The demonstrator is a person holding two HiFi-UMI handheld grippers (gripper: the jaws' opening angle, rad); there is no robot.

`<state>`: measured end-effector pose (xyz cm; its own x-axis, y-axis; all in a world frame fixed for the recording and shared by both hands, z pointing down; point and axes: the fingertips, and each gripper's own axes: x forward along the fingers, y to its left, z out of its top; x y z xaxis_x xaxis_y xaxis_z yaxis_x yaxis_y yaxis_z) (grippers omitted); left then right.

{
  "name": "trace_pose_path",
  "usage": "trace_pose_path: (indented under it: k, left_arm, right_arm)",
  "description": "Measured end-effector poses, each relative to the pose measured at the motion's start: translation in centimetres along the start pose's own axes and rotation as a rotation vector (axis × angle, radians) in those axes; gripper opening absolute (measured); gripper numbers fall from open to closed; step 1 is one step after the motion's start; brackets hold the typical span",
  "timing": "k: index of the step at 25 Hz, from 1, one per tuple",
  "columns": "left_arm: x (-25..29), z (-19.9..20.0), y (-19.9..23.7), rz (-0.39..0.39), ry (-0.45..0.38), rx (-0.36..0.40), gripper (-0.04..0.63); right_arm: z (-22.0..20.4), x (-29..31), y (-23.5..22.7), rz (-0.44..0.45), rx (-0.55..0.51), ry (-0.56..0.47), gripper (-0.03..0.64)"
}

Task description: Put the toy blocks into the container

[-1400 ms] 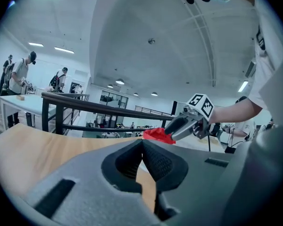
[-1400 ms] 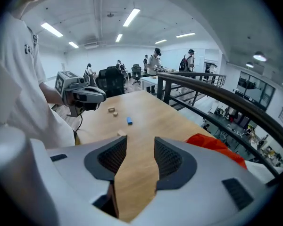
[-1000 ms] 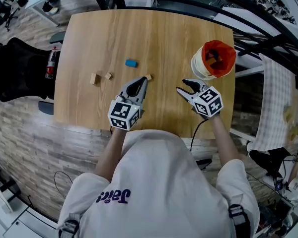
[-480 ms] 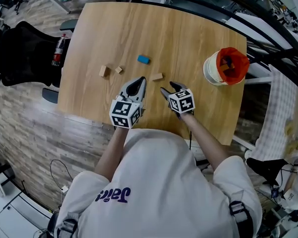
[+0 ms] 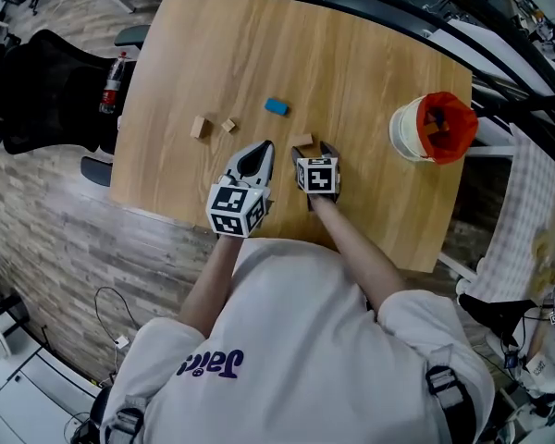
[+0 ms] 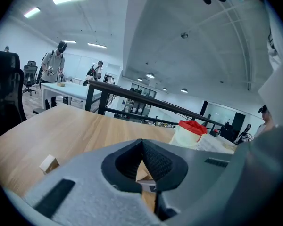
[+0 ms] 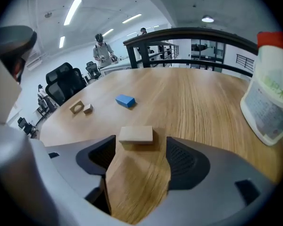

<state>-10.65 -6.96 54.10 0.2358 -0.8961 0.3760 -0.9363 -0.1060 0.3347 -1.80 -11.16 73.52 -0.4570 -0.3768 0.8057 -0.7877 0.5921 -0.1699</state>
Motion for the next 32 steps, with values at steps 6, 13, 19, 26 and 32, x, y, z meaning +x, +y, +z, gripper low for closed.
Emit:
trace_pose_path:
  k: [6, 13, 19, 26, 32]
  left_arm:
    - [0.8, -0.2, 0.0, -0.017, 0.021, -0.01, 0.008]
    - [1.2, -0.5, 0.3, -0.028, 0.044, -0.023, 0.008]
    - [1.5, -0.2, 0.2, -0.03, 0.042, -0.023, 0.008]
    - [1.1, 0.2, -0.6, -0.032, 0.023, -0.015, 0.008]
    - [1.3, 0.9, -2.4, -0.059, 0.001, -0.002, 0.008]
  right_arm:
    - [-0.3, 1.2, -0.2, -0.073, -0.01, 0.028, 0.324]
    - [0.1, 1.1, 0.2, -0.124, -0.074, 0.034, 0.322]
    - [0.4, 1.3, 0.9, -0.102, -0.131, 0.036, 0.314]
    - [0.8, -0.8, 1.2, -0.035, -0.158, -0.001, 0.264]
    - [2.7, -6.7, -0.4, 0.009, -0.175, -0.118, 0.264]
